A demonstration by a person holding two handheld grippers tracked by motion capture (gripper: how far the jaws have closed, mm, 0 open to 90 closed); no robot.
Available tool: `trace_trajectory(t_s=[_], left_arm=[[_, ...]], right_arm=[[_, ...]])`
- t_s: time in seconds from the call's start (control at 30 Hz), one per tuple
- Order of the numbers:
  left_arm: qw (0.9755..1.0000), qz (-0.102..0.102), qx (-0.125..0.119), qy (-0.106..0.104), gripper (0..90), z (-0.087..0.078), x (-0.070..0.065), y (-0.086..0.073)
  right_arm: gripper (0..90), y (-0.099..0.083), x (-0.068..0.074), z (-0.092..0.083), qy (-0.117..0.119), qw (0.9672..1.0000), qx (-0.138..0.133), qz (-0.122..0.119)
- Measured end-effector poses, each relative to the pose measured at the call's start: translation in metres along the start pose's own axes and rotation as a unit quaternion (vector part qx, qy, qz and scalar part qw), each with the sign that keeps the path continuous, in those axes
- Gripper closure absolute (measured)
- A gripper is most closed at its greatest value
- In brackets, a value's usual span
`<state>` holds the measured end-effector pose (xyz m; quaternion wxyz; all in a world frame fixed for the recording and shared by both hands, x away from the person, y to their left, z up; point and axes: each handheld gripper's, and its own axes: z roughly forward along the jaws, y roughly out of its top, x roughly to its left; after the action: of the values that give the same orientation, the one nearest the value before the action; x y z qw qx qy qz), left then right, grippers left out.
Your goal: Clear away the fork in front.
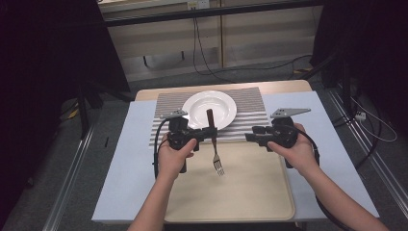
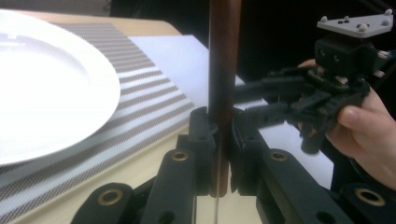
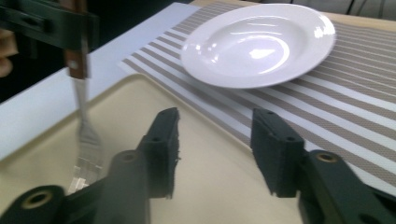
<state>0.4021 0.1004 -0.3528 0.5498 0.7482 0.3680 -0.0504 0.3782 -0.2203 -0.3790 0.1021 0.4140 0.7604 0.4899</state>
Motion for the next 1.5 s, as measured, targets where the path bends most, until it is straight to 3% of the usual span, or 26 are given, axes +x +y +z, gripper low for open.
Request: trace_trajectory(t_s=[0.27, 0.37, 0.47, 0.63, 0.87, 1.03, 1.1, 1.17, 1.3, 1.5], left_arm=[[0.9984, -0.020, 0.052, -0.003, 80.9, -0.014, 0.010, -0.007], [0.9966, -0.039, 0.072, -0.014, 80.9, -0.018, 0.015, -0.010], [0.9951, -0.037, 0.092, -0.010, 80.9, -0.021, 0.018, -0.015], [0.9919, -0.056, 0.113, -0.016, 80.9, -0.026, 0.023, -0.023], [0.9878, -0.061, 0.142, -0.015, 80.9, -0.030, 0.031, -0.033], [0.9853, -0.068, 0.156, -0.013, 80.8, -0.029, 0.037, -0.044], [0.9848, -0.083, 0.151, -0.018, 80.8, -0.029, 0.039, -0.048], [0.9844, -0.085, 0.153, -0.021, 80.7, -0.030, 0.041, -0.051], [0.9835, -0.079, 0.163, 0.002, 78.5, -0.028, 0.045, -0.058], [0.9825, -0.087, 0.164, 0.011, 76.8, -0.028, 0.052, -0.070]], right_arm=[[38.8, -0.015, -0.014, -0.009, -0.018, 0.9998, -0.010, 0.004], [37.7, -0.019, -0.017, -0.011, -0.026, 0.9997, -0.003, -0.001], [36.1, -0.023, -0.020, -0.013, -0.030, 0.9995, -0.006, 0.001], [32.8, -0.027, -0.024, -0.016, -0.040, 0.9992, -0.008, 0.000], [29.1, -0.030, -0.028, -0.020, -0.048, 0.9988, -0.012, 0.006], [28.9, -0.029, -0.028, -0.024, -0.050, 0.9986, -0.018, 0.007], [28.9, -0.029, -0.028, -0.024, -0.051, 0.9985, -0.019, 0.004], [28.9, -0.029, -0.028, -0.025, -0.050, 0.9986, -0.019, 0.003], [28.8, -0.030, -0.028, -0.025, -0.053, 0.9984, -0.019, 0.003], [28.4, -0.032, -0.028, -0.027, -0.053, 0.9983, -0.021, 0.005]])
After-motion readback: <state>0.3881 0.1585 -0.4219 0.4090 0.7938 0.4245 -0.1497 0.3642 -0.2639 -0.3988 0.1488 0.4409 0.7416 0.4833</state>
